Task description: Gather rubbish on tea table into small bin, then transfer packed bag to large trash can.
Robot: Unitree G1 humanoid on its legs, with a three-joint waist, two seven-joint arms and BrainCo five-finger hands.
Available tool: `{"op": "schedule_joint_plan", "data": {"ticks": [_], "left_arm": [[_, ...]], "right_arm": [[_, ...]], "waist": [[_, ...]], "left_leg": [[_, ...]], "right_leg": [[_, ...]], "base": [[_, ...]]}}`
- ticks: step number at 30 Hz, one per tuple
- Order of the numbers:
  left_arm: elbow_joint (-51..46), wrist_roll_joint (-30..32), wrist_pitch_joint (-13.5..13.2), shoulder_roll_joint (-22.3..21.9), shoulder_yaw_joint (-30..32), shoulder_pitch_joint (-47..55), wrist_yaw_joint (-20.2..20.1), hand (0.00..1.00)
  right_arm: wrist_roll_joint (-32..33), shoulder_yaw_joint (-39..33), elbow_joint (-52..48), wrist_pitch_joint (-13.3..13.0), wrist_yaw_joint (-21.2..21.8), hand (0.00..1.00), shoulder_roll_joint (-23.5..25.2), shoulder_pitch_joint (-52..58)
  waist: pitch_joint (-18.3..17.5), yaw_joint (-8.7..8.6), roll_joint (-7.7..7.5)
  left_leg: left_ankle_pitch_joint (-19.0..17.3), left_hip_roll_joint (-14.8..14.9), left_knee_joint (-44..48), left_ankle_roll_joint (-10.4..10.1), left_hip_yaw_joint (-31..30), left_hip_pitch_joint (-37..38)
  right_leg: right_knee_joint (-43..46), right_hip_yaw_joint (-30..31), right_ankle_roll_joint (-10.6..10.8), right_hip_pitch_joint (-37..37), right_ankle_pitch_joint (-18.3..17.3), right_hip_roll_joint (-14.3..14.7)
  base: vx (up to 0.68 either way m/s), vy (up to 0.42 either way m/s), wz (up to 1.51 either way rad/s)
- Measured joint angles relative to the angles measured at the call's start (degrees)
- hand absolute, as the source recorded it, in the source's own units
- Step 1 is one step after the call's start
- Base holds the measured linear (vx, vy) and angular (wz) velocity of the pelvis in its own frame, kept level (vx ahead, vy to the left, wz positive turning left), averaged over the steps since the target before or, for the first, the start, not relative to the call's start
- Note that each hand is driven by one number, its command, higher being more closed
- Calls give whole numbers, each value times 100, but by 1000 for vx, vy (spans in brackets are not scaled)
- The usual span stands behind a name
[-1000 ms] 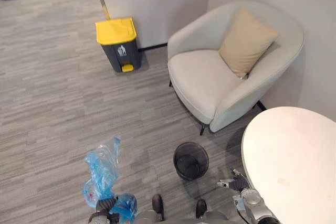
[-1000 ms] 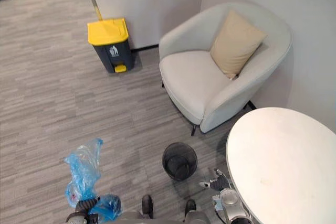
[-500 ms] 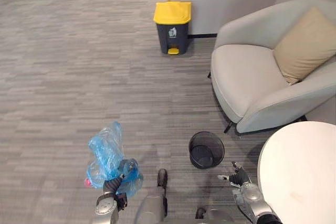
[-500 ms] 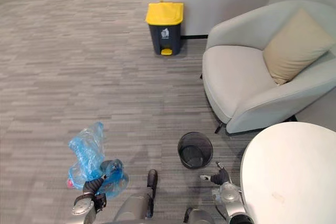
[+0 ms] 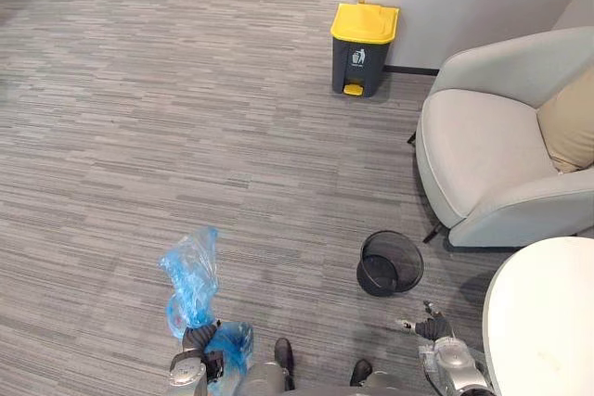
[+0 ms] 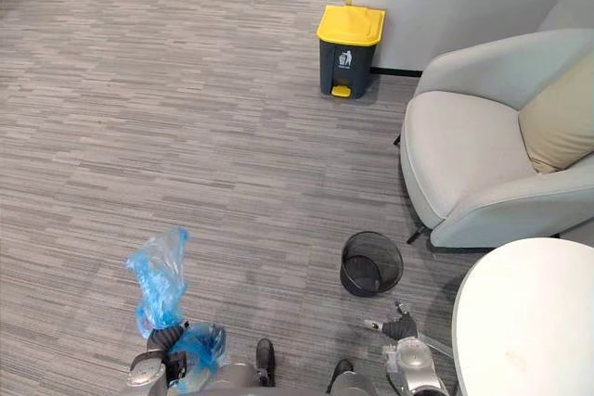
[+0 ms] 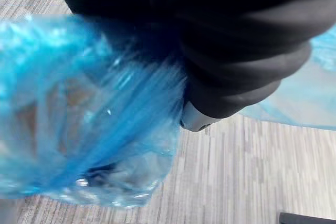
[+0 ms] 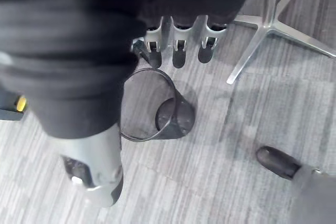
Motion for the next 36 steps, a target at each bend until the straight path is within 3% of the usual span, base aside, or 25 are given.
{"op": "schedule_joint_plan", "data": {"ticks": [5, 8, 12, 13, 15, 17, 18, 20, 23, 24, 25, 26, 27, 28, 30, 31, 32, 33, 35, 36], "left_arm": [[79, 29, 1, 8, -4, -8, -1, 100], [79, 29, 1, 34, -3, -45, -1, 100], [68, 24, 3, 31, 14, -5, -1, 100], [68, 24, 7, 34, 19, 46, -1, 100], [64, 15, 23, 34, 18, 98, 9, 100], [-32, 7, 38, 87, 15, 172, 15, 100], [-56, 4, 49, 114, 19, 173, 16, 100], [-167, -30, 64, 216, 25, 115, 27, 100], [-202, -32, 65, 282, 25, -90, 26, 100], [-214, -33, 62, 282, 25, -165, 25, 100], [-217, -33, 61, 282, 26, -166, 25, 100], [-217, -31, 61, 280, 31, -159, 23, 100], [-237, -30, 64, 191, 31, -150, 16, 100], [-257, -29, 62, 191, 29, -150, 12, 100], [-288, -30, 58, 126, 47, -252, 13, 100], [-479, -30, 60, 18, 173, -204, 4, 100], [-616, -30, 52, -42, 244, -156, 3, 100], [-625, -30, 52, -52, 240, -162, -2, 100], [-665, -31, 54, -99, 233, -179, -11, 100], [-690, -31, 55, -101, 233, -197, -11, 100]], "right_arm": [[0, 4, 103, 2, 0, 0, 4, -10], [-6, 2, 112, 11, -2, 0, 13, -27], [-9, 2, 116, 44, -2, 0, 17, -22], [-9, 4, 128, 50, -2, 0, 21, -7], [-9, 24, 145, 60, 1, 0, 24, -5], [-7, 52, 156, 74, 7, 0, 104, 11], [-5, 55, 157, 82, 10, 0, 132, 38], [8, 73, 156, 80, 11, 0, 161, 45], [17, 64, 153, 75, 5, 0, 134, -23], [17, 49, 153, 79, 6, 0, 112, -10], [17, 38, 154, 81, 5, 0, 107, 14], [18, 19, 148, 79, 5, 0, 104, 70], [26, -22, 151, 86, 2, 0, 61, 125], [28, -22, 151, 85, 2, 0, 64, 145], [73, -12, 67, 85, 3, 0, 73, 146], [104, 3, -85, 95, -3, 0, 110, 126], [154, 5, -273, 84, -11, 0, 199, 185], [193, 4, -366, 77, -11, 0, 235, 182], [318, -9, -619, 43, -18, 0, 323, 90], [330, -14, -632, 36, -19, 0, 333, 63]], "waist": [[-40, 2, -65], [-61, 1, -122], [-66, -4, -93], [-62, -13, -104], [-38, -39, -149], [32, -142, -144], [48, -144, -135], [95, -144, -183], [105, -223, -221], [90, -298, -253], [78, -304, -274], [49, -315, -320], [13, -318, -148], [14, -329, -138], [77, -379, -45], [127, -345, 12], [168, -259, -29], [189, -216, -56], [184, -99, -197], [176, -76, -235]], "left_leg": [[21, -41, -33, -6, -13, -18], [-169, -43, 291, 106, -40, -247], [-1096, 5, 1658, 263, -51, -831], [-1379, -15, 2040, 301, -51, -930], [-1706, -100, 2356, 393, -89, -990], [-1926, -193, 2417, 566, -232, -721], [-1960, -181, 2412, 599, -247, -630], [-2078, -179, 2345, 587, -282, -330], [-2111, -198, 1905, 525, -447, 120], [-2127, -254, 1635, 390, -538, 379], [-2158, -276, 1538, 327, -550, 526], [-2229, -300, 1446, 203, -568, 720], [-2232, -127, 1511, 10, -604, 840], [-2201, -111, 1599, -63, -594, 801], [-1977, 90, 2989, -475, -489, 298], [-1846, 426, 4453, -691, -336, -225], [-1963, 720, 5408, -491, -65, -459], [-2023, 816, 5656, -389, 23, -581], [-2199, 968, 5652, -85, 177, -1253], [-2214, 962, 5470, -61, 179, -1425]], "right_leg": [[-115, -8, 50, 15, 75, -11], [-183, -33, 92, -13, 39, -19], [437, 27, 373, -221, -431, -157], [904, 72, 577, -346, -678, -297], [1925, 269, 625, -674, -774, -552], [3481, 810, 408, -1352, -661, -679], [3643, 902, 439, -1442, -811, -606], [3582, 891, 359, -1669, -1108, -320], [2729, 402, 176, -2044, -1103, 87], [2213, 273, -240, -2151, -836, 234], [2042, 260, -401, -2161, -671, 293], [1852, 267, -627, -2116, -249, 347], [1863, 74, -845, -1929, -307, 448], [1813, 55, -852, -1888, -346, 460], [1390, -22, -854, -1412, -414, 612], [1063, 42, -884, -924, -430, 812], [873, 188, -958, -485, -478, 944], [825, 267, -989, -316, -498, 963], [589, 609, -991, 104, -530, 922], [540, 697, -925, 149, -572, 878]], "base": [[-27, 28, 1], [14, 32, 7], [58, 88, -1], [151, 112, -1], [203, 137, 9], [261, 138, 25], [242, 76, 19], [341, 35, 18], [404, -20, 32], [428, -37, 41], [517, -55, 31], [693, -79, 24], [591, -69, 23], [562, -85, 28], [423, -87, 18], [619, -89, -23], [591, -66, -42], [534, -28, -60], [330, 34, -58], [327, 112, -73]]}}
